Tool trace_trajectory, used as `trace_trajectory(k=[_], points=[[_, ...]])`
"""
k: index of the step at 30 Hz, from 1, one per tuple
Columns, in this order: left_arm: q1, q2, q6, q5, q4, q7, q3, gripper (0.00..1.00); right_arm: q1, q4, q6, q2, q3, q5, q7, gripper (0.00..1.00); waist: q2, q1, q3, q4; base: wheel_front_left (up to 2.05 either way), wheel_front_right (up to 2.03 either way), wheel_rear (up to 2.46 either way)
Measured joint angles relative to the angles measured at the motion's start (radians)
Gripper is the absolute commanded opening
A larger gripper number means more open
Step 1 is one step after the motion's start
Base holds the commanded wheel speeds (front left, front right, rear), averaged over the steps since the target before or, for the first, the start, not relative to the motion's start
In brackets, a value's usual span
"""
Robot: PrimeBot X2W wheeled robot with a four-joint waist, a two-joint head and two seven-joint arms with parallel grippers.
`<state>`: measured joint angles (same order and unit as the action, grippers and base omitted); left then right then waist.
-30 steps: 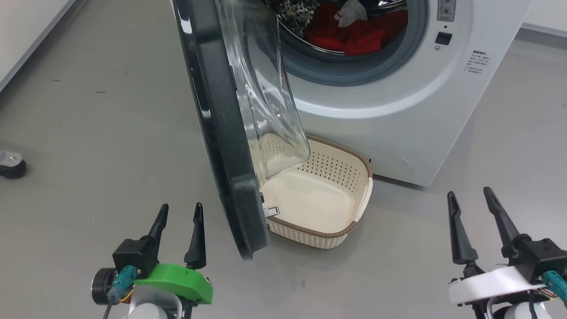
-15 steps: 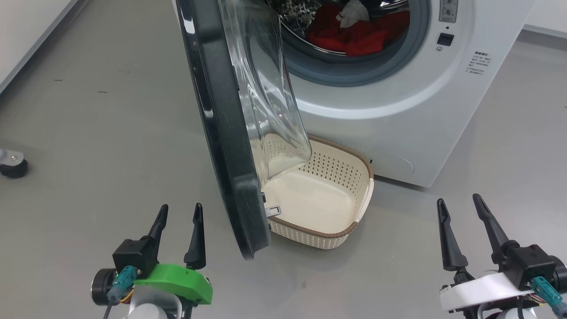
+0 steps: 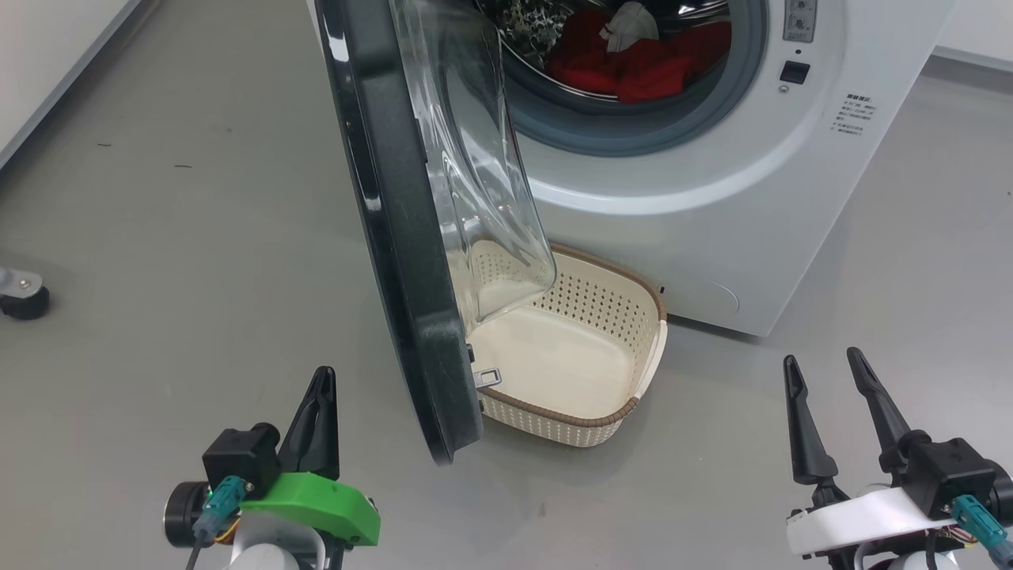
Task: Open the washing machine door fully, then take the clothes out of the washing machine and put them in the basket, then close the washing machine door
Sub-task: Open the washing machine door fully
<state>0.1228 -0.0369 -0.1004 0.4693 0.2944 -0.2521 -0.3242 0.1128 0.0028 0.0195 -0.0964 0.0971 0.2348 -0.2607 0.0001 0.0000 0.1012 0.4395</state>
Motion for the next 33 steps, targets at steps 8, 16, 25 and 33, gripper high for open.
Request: trace_trajectory(k=[8,16,25,33], points=[[0.0,0.0,0.0,0.0,-0.04,0.0,0.022,0.0,0.0,0.002,0.014,0.008,-0.019,-0.009,0.0,1.0,0.0,0.0,-0.001,0.0,0.0,0.0,0.0],[0.05,0.0,0.0,-0.035,-0.245,0.0,0.083,0.0,0.001,0.002,0.025,0.018,-0.036,-0.018,0.0,1.0,0.0,0.0,-0.002,0.005,0.0,0.0,0.0],[0.12,0.0,0.001,-0.074,-0.495,-0.005,0.084,0.0,0.001,0.005,0.041,0.026,-0.047,-0.037,0.0,1.0,0.0,0.0,-0.01,0.008,0.0,0.0,0.0],[0.133,-0.001,0.064,-0.072,-0.605,-0.006,-0.096,0.0,0.002,0.014,0.052,0.032,-0.047,-0.044,0.0,1.0,0.0,0.0,-0.017,0.001,0.0,0.0,0.0]])
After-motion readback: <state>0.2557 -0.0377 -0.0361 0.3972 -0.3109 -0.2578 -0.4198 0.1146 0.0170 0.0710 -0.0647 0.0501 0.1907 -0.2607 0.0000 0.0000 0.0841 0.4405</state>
